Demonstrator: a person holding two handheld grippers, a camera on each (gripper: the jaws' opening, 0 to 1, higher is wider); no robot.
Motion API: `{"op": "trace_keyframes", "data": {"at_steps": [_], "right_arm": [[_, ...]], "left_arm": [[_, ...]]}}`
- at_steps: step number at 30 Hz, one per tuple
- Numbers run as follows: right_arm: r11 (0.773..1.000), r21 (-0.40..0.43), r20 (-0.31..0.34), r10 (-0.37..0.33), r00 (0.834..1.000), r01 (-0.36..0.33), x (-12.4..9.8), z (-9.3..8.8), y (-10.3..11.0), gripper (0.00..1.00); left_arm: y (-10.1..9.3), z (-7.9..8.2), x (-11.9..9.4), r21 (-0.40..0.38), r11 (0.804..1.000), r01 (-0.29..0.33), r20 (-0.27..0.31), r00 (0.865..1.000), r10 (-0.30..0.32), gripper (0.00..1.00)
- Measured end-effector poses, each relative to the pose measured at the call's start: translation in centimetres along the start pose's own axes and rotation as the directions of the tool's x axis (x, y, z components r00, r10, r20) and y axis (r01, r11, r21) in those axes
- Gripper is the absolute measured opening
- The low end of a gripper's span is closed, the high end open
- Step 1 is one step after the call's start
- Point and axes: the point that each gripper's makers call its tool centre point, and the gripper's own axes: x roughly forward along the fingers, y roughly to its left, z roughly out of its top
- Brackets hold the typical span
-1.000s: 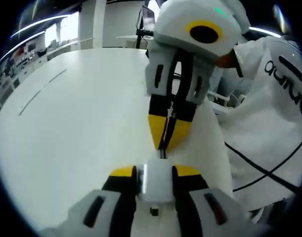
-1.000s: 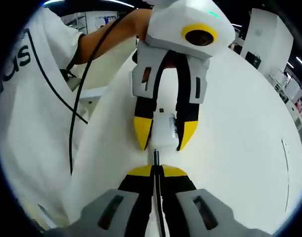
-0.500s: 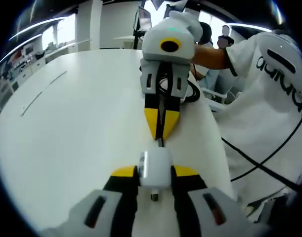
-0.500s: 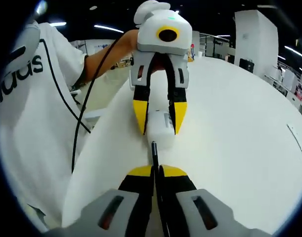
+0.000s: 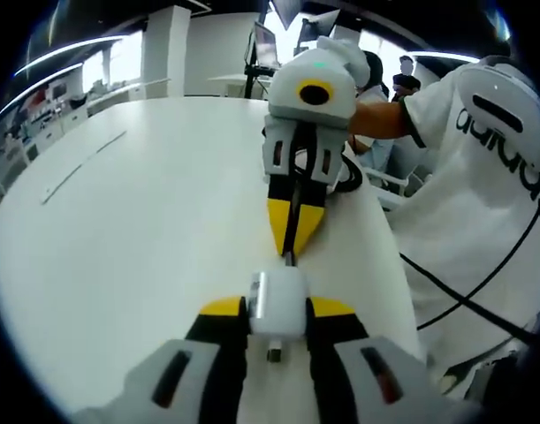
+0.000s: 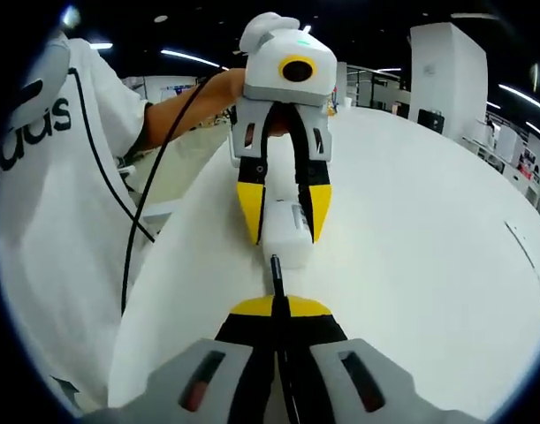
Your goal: Plug the desk Type‑C cable into the charger adapter.
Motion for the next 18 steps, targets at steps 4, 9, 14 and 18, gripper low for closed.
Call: {"op": "trace_keyframes", "data": {"at_steps": [4,9,14,18], "right_arm": [[0.999,0.034,0.009,0.006,1.0,-0.006,0.12,0.05,0.39,0.0],[1.0,0.022,-0.039,-0.001,0.999,0.001,0.59,-0.28,0.14,0.0],[1.0,-0.01,-0.012,-0.014,1.0,0.014,0.6,-0.51,0.08,0.0],[0.998,-0.061,0.022,-0.027,0.999,0.028,0.52,-0.41,-0.13,0.02]], "left_arm": [[0.1,-0.07,0.0,-0.022,1.0,0.005,0.019,1.0,-0.004,0.23],[0.02,-0.07,0.21,-0.038,0.999,0.011,0.008,1.0,-0.011,0.24],[0.08,-0.18,0.29,-0.054,0.998,0.028,0.016,1.0,-0.027,0.25],[0.05,-0.12,0.43,-0.066,0.997,0.038,0.022,0.999,-0.037,0.26]]}}
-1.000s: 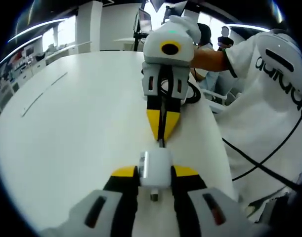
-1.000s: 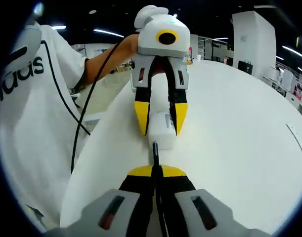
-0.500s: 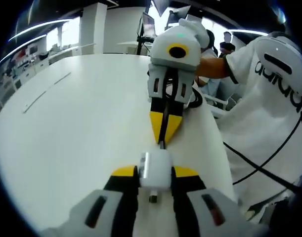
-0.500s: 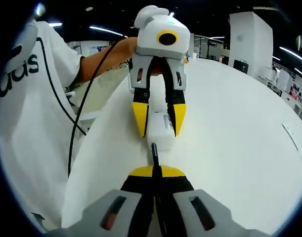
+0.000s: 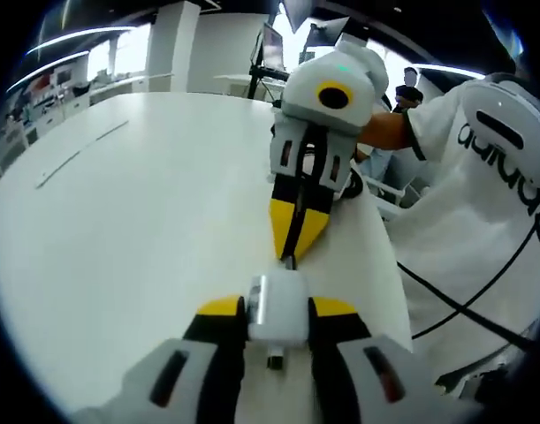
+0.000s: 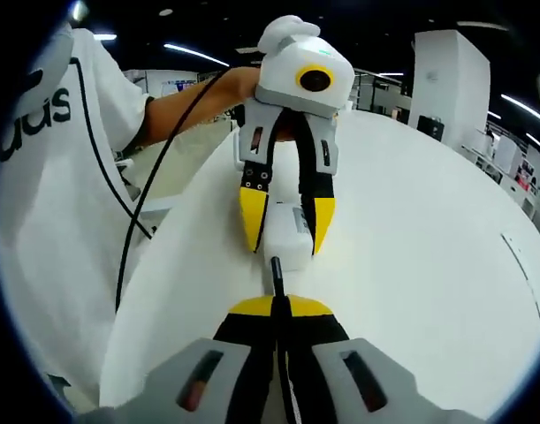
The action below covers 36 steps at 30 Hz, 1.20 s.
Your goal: Plug the desk Type‑C cable into the charger adapter.
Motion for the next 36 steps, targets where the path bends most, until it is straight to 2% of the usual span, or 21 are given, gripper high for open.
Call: {"op": "trace_keyframes", "data": {"at_steps": [8,12,16,19,22,24,26,29,36], "right_arm": [[0.997,-0.067,0.02,-0.028,0.999,0.029,0.0,0.2,-0.1,0.02],[0.998,-0.054,0.025,-0.044,0.999,0.046,-0.2,0.2,-0.3,0.06],[0.997,-0.032,0.03,-0.066,0.997,0.067,-1.4,-0.2,-0.5,0.08],[0.995,-0.023,0.032,-0.099,0.995,0.1,-2.8,-0.6,-0.5,0.08],[0.988,0.026,0.032,-0.153,0.988,0.152,-5.0,-1.5,-1.0,0.09],[0.974,0.052,0.034,-0.223,0.974,0.221,-6.6,-2.1,-1.9,0.09],[0.968,0.078,0.033,-0.24,0.97,0.236,-7.8,-2.6,-2.0,0.09],[0.951,0.119,0.031,-0.292,0.956,0.286,-9.7,-3.4,-2.4,0.08],[0.919,0.175,-0.012,-0.357,0.934,0.354,-13.1,-6.3,-1.7,0.08]], "left_arm": [[0.1,0.0,0.0,-0.015,1.0,-0.01,0.001,1.0,0.01,0.27],[0.3,-0.1,-0.1,-0.013,1.0,-0.016,0.0,1.0,0.016,0.27],[0.5,-0.4,-0.4,-0.008,1.0,-0.027,-0.008,1.0,0.027,0.27],[0.5,-0.7,-0.6,-0.004,0.999,-0.037,-0.013,0.999,0.037,0.27],[0.7,-0.9,-0.8,-0.013,0.999,-0.048,-0.008,0.999,0.048,0.27],[0.7,-0.9,-0.9,-0.022,0.999,-0.048,0.0,0.999,0.048,0.26],[0.8,-0.9,-1.0,-0.02,0.999,-0.048,0.003,0.999,0.048,0.26],[0.8,-1.0,-1.0,-0.016,0.999,-0.05,-0.002,0.999,0.05,0.26],[1.1,-1.0,-1.2,0.0,0.998,-0.062,-0.009,0.998,0.062,0.28]]}}
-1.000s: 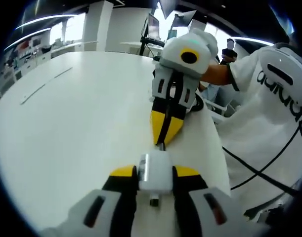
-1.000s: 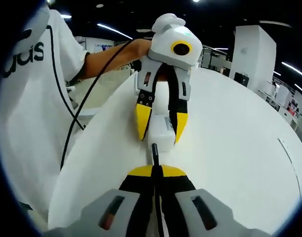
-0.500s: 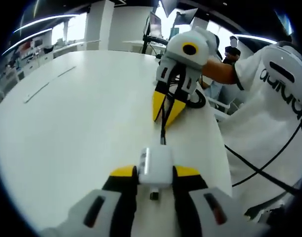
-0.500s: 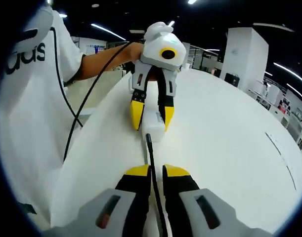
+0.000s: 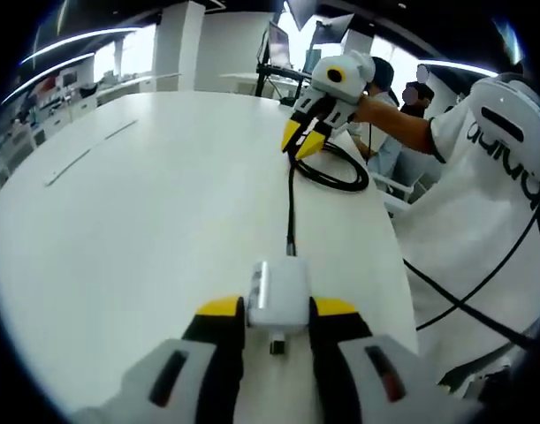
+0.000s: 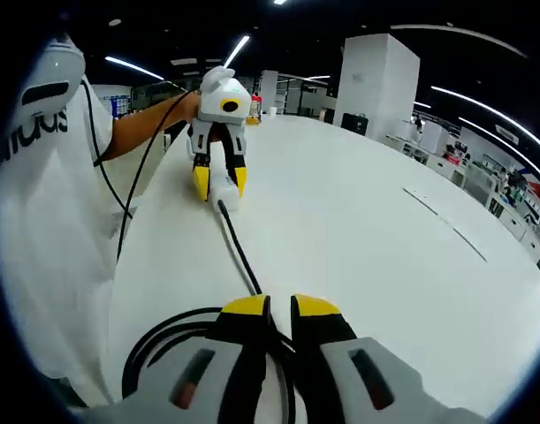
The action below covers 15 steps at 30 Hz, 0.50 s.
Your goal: Plug the desk Type‑C cable into the charger adapter.
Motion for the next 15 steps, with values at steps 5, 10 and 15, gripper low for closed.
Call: {"op": "trace_keyframes", "data": {"at_steps": [5,10,15], "right_arm": [[0.999,0.023,-0.027,-0.037,0.999,0.038,-1.8,-1.5,-0.5,0.09],[0.994,0.047,-0.068,-0.094,0.993,0.097,-4.5,-3.3,-1.1,0.09],[0.982,0.084,-0.125,-0.156,0.98,0.167,-7.0,-5.2,-1.4,0.09]], "left_arm": [[0.2,0.1,-0.2,0.004,1.0,-0.02,0.003,1.0,0.02,0.3],[-0.1,0.0,-0.1,0.013,1.0,-0.018,-0.011,1.0,0.018,0.3],[-0.4,-0.1,-0.1,0.016,1.0,-0.015,-0.018,1.0,0.016,0.3]]}}
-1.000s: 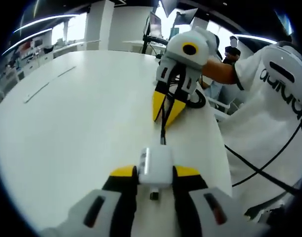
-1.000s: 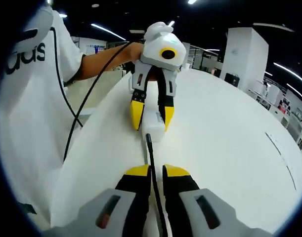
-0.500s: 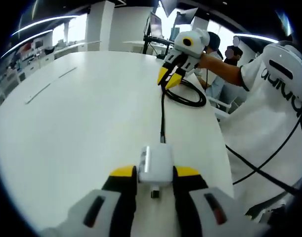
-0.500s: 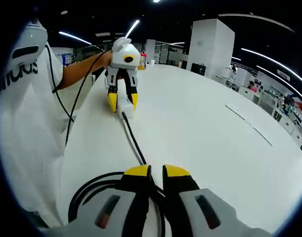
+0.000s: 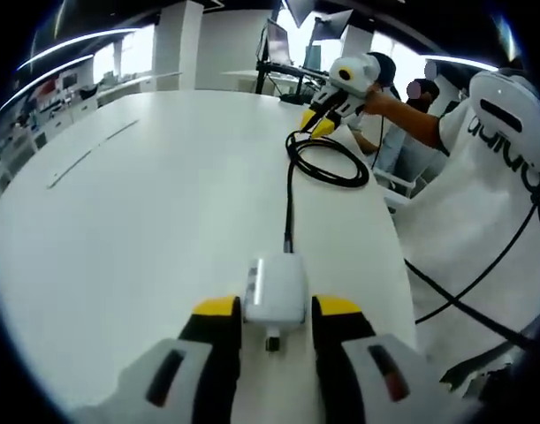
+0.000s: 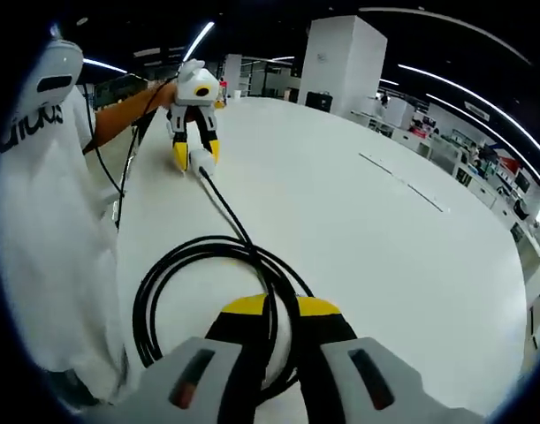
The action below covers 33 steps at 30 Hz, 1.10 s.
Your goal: Plug the desk Type‑C cable into the charger adapter.
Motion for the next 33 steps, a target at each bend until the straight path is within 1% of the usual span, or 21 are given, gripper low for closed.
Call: {"op": "trace_keyframes", "data": {"at_steps": [4,5,8,16,20,22,23,24,25,33], "right_arm": [[0.999,0.029,-0.032,-0.04,0.999,0.041,-1.3,-1.5,-0.5,0.1],[0.998,0.031,-0.044,-0.061,0.997,0.062,-1.7,-2.0,-0.8,0.11],[0.995,0.034,-0.067,-0.087,0.994,0.089,-2.1,-2.6,-1.2,0.12],[0.992,0.088,-0.099,-0.077,0.992,0.085,-1.6,-3.3,-0.9,0.13],[0.988,0.129,-0.144,-0.068,0.987,0.087,-1.5,-3.8,-0.7,0.13],[0.984,0.148,-0.164,-0.07,0.984,0.094,-1.4,-3.8,-0.3,0.13],[0.984,0.142,-0.188,-0.08,0.979,0.107,-1.4,-4.0,-0.3,0.13],[0.987,0.112,-0.229,-0.087,0.97,0.115,-1.5,-4.4,-0.3,0.13],[0.986,0.109,-0.246,-0.093,0.965,0.122,-1.4,-4.5,-0.1,0.13],[0.981,0.134,-0.281,-0.099,0.954,0.141,-1.3,-4.8,0.2,0.11]], "left_arm": [[-0.2,-0.1,0.1,0.006,1.0,0.0,-0.005,1.0,0.0,0.3],[-0.4,0.0,0.2,0.007,1.0,0.0,-0.006,1.0,0.0,0.3],[-0.6,0.1,0.3,0.015,1.0,0.0,-0.009,1.0,0.0,0.3],[-0.9,0.2,0.6,0.026,1.0,0.005,-0.015,1.0,-0.004,0.3],[-1.1,0.3,0.6,0.026,1.0,0.007,-0.009,1.0,-0.007,0.3],[-1.1,0.3,0.5,0.028,1.0,0.005,-0.008,1.0,-0.004,0.3],[-1.0,0.3,0.5,0.028,1.0,0.004,-0.008,1.0,-0.003,0.3],[-0.9,0.3,0.5,0.029,1.0,0.003,-0.007,1.0,-0.003,0.3],[-0.9,0.3,0.5,0.029,1.0,0.004,-0.005,1.0,-0.004,0.3],[-0.8,0.5,0.7,0.027,1.0,0.006,0.001,1.0,-0.007,0.3]]}}
